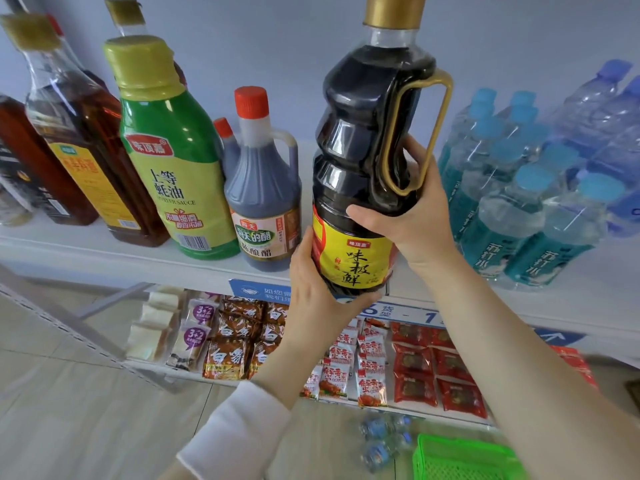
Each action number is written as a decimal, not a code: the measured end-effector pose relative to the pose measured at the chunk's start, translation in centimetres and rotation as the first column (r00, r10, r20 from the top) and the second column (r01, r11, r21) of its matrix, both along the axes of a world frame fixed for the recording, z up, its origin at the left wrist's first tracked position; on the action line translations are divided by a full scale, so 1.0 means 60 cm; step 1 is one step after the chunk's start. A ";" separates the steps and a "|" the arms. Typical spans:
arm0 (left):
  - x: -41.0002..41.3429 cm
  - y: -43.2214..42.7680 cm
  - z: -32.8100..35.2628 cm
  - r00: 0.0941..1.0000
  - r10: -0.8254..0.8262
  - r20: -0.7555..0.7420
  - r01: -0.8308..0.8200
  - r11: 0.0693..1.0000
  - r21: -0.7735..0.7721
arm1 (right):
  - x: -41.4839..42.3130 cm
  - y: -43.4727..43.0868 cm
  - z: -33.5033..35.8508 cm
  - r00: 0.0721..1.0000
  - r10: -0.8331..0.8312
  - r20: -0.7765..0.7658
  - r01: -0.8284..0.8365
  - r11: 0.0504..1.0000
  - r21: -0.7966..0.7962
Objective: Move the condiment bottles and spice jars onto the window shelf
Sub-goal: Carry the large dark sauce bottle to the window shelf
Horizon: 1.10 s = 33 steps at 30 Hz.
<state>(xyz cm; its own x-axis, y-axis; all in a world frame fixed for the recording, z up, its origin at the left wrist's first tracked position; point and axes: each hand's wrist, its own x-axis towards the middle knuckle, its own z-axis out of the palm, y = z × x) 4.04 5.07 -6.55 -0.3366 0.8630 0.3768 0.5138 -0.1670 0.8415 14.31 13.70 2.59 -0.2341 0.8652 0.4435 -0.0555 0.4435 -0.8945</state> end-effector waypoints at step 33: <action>-0.005 -0.304 0.071 0.997 -0.051 0.059 0.054 0.998 -0.040 | 0.009 -0.298 0.042 0.986 0.087 -0.141 -0.109 0.981 -0.160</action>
